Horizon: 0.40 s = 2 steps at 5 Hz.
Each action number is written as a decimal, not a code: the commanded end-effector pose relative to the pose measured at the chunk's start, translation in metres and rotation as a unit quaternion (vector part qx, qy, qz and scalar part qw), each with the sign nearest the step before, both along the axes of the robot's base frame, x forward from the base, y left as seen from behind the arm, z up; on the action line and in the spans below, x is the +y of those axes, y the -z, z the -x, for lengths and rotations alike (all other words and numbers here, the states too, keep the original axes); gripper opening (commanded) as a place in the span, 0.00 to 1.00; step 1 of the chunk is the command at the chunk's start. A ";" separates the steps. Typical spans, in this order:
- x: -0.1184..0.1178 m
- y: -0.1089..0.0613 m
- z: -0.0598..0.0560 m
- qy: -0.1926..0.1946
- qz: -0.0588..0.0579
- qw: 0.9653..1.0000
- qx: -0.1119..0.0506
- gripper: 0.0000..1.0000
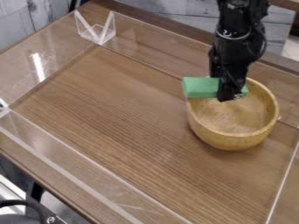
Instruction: Put the green block in the brown bowl
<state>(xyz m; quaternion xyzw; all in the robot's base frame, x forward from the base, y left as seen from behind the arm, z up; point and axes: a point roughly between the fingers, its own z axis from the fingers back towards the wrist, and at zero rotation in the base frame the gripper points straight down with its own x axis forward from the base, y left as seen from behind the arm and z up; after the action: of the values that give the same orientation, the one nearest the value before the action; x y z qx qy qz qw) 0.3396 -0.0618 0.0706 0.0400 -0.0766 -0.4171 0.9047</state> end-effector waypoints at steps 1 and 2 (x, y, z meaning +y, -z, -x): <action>-0.004 -0.028 -0.006 0.004 0.009 0.999 -0.049 0.00; -0.004 -0.026 -0.006 0.001 0.011 0.999 -0.052 0.00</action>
<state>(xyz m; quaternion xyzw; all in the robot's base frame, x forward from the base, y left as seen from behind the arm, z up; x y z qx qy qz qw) 0.3388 -0.0616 0.0666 0.0409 -0.0820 -0.4130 0.9061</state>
